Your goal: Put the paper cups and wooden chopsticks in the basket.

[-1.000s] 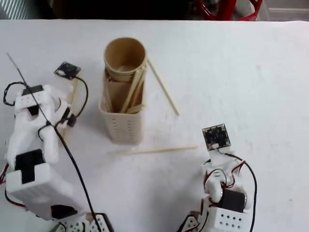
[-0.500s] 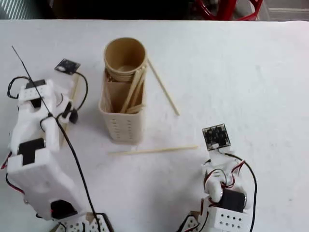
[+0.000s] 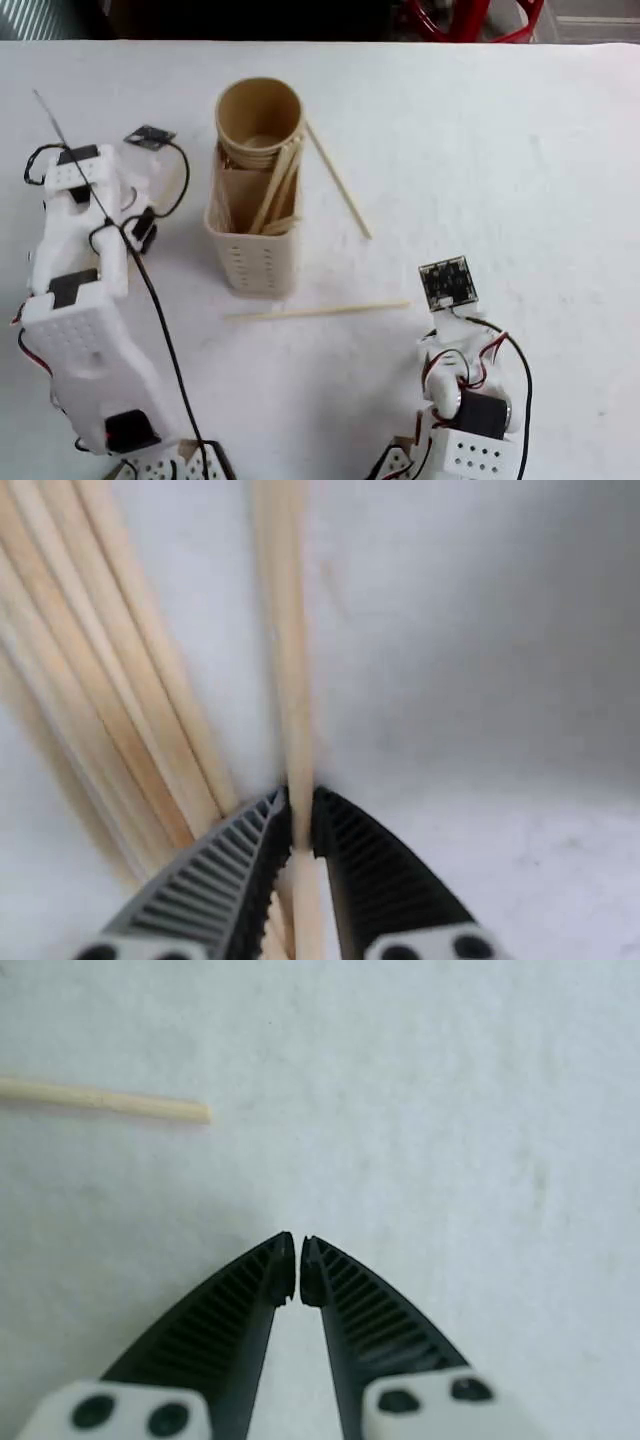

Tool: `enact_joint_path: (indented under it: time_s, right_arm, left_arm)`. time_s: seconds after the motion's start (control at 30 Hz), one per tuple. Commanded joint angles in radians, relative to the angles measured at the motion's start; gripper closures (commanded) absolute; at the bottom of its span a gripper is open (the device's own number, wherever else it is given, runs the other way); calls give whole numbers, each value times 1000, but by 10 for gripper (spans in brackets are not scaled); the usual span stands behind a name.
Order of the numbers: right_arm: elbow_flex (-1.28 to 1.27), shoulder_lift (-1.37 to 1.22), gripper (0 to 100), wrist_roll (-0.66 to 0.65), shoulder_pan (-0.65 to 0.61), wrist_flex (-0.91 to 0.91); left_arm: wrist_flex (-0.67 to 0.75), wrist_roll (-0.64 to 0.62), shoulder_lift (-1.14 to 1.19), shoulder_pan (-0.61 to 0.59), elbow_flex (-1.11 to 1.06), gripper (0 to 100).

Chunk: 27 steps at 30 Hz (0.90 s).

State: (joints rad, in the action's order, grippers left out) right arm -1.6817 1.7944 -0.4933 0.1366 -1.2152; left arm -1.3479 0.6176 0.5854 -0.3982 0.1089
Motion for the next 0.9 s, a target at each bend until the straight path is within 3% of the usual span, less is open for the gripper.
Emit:
enact_joint_path:
  time_s: [0.0,0.57,0.87]
  right_arm:
    - [-9,7,974,-9,10,-2]
    - [-9,7,974,-9,10,-2]
    - [-9,7,974,-9,10,-2]
  left_arm:
    - [-32,9,-5,-8,48,977]
    - [-414,-3,-19,-5,506,977]
    - [-423,-64,-483,28,374,977]
